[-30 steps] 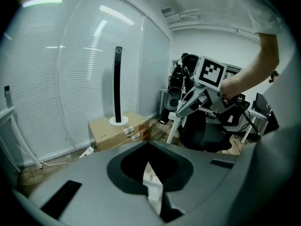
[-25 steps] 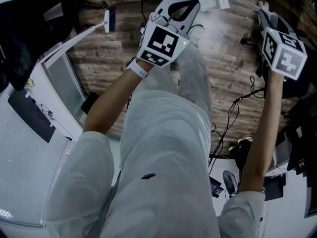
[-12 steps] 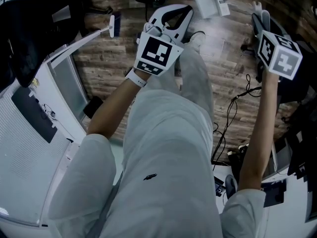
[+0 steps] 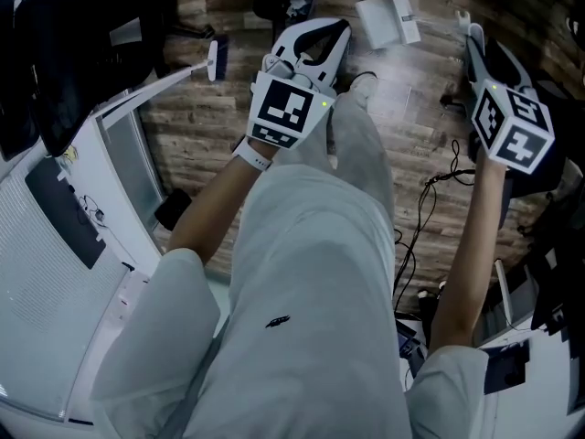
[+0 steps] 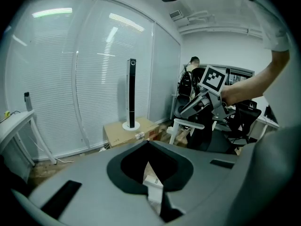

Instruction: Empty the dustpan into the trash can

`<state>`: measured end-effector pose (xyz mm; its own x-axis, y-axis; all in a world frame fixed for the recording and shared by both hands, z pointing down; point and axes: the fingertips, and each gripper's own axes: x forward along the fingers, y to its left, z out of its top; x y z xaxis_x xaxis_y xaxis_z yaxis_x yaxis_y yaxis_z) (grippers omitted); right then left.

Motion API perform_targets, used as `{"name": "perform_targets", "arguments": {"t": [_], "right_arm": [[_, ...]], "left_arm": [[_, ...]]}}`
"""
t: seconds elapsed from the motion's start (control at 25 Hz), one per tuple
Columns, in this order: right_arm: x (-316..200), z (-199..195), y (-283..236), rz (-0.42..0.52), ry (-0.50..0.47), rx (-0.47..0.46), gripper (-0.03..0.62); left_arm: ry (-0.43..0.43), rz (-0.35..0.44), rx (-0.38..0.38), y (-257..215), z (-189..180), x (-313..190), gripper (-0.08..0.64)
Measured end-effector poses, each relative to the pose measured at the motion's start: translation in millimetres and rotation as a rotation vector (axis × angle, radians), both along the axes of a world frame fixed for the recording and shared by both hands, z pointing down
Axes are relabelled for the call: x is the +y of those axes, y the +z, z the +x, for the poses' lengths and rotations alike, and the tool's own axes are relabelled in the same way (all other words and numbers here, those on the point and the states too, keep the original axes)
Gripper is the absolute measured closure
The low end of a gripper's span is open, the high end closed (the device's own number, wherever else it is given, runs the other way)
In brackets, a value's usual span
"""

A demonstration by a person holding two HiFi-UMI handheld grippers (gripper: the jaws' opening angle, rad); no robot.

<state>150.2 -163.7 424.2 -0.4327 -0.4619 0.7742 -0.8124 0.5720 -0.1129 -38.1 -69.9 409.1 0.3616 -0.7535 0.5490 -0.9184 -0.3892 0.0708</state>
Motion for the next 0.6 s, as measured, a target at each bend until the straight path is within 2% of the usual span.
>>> {"name": "perform_targets", "arguments": {"t": [0.24, 0.6], "right_arm": [[-3.5, 4.4, -41.3, 0.066, 0.028, -0.041, 0.428], [16.6, 12.3, -110.8, 0.197, 0.039, -0.126, 0.474]], "left_arm": [[-0.035, 0.036, 0.012, -34.4, -5.2, 1.7, 0.554], [-0.091, 0.063, 0.041, -91.3, -12.2, 12.5, 0.554]]}}
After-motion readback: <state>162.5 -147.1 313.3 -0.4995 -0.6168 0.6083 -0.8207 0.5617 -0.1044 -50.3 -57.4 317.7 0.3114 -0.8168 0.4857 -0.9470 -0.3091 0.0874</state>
